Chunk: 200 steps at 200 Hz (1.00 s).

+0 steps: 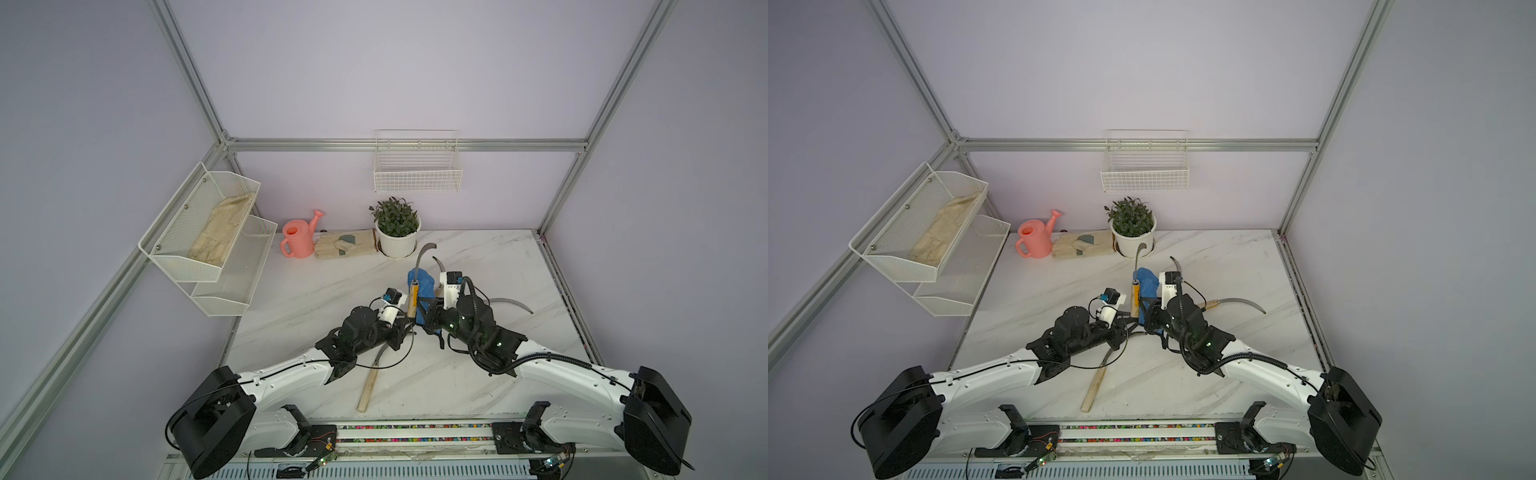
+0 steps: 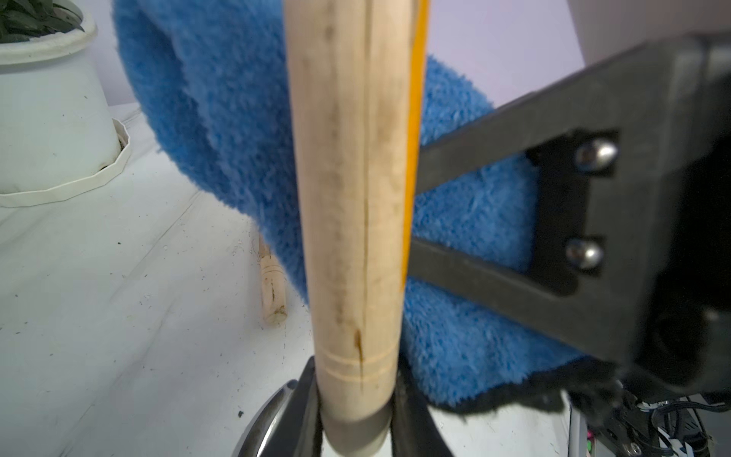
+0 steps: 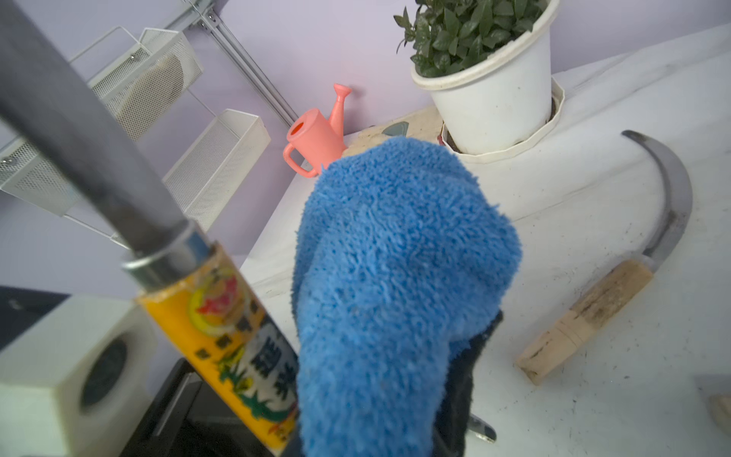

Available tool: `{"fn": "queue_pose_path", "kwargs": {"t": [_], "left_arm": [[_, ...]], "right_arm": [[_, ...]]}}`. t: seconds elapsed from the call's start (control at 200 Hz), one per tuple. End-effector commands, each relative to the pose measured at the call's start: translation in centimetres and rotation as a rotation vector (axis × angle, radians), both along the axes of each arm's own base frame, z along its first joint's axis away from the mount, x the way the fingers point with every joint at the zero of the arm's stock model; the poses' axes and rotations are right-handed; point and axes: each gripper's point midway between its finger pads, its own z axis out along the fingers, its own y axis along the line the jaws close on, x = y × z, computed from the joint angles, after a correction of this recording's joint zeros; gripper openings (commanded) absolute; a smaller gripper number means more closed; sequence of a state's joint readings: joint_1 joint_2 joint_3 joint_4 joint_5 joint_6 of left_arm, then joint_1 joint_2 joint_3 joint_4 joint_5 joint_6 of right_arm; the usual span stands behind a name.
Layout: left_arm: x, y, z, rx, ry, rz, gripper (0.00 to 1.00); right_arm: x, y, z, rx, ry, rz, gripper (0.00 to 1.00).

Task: Wipe small sickles with rags
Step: Wipe the small sickle.

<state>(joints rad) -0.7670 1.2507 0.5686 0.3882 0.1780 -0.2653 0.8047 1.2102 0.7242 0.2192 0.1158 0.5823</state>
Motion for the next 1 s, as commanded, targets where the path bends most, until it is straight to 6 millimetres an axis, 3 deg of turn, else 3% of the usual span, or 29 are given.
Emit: {"fn": "queue_pose_path", "kwargs": {"t": [0.0, 0.125, 0.255, 0.465, 0.625, 0.73, 0.825, 0.995], "left_arm": [[-0.3, -0.6, 1.5, -0.027, -0.051, -0.038, 0.0], [-0.4, -0.7, 1.4, -0.026, -0.048, -0.043, 0.0], [-0.4, -0.6, 1.5, -0.028, -0.051, -0.042, 0.0], [-0.4, -0.6, 1.5, -0.028, -0.051, -0.037, 0.0], [-0.3, -0.4, 1.5, -0.025, -0.058, -0.025, 0.0], [-0.3, -0.4, 1.4, -0.023, -0.055, -0.026, 0.0], [-0.2, -0.4, 1.4, -0.022, -0.056, -0.025, 0.0], [-0.1, -0.7, 1.0, 0.002, -0.043, -0.032, 0.0]], "right_arm": [[-1.3, 1.2, 6.3, 0.103, -0.121, 0.087, 0.0], [-1.8, 0.5, 7.9, 0.122, -0.151, 0.085, 0.0], [-1.9, 0.1, 7.2, 0.109, -0.144, 0.069, 0.0], [-1.5, 0.2, 2.4, 0.075, -0.044, 0.047, 0.0], [-2.5, 1.2, -1.5, 0.101, 0.053, 0.105, 0.0], [-3.0, 1.0, -3.0, 0.104, 0.084, 0.102, 0.0], [-3.1, 0.6, -2.7, 0.11, 0.078, 0.095, 0.0], [-3.3, 0.2, 0.3, 0.128, 0.01, 0.108, 0.0]]}}
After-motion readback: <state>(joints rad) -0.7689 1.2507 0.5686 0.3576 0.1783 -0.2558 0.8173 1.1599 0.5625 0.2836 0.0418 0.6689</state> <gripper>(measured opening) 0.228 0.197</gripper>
